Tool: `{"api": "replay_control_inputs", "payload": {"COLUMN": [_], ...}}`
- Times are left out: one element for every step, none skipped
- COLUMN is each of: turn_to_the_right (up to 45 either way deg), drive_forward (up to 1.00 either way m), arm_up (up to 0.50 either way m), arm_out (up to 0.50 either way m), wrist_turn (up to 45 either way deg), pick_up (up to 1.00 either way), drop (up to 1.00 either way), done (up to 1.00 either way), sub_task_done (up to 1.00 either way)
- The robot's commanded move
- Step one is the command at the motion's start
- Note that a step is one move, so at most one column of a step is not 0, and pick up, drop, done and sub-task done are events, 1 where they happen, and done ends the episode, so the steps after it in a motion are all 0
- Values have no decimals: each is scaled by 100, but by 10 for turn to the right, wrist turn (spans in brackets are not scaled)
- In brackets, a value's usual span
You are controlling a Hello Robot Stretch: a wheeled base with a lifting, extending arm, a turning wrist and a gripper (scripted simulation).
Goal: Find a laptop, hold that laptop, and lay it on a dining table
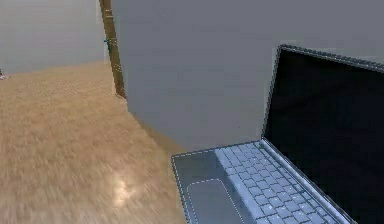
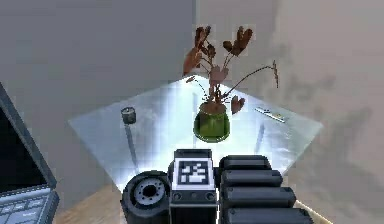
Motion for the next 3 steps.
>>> {"api": "replay_control_inputs", "payload": {"turn_to_the_right": [420,0,90], "drive_forward": [0,90,0], "arm_up": [0,0,0], "arm_out": [0,0,0], "wrist_turn": [0,0,0], "pick_up": [0,0,0], "drop": [0,0,0], "done": [0,0,0], "sub_task_done": [0,0,0]}}
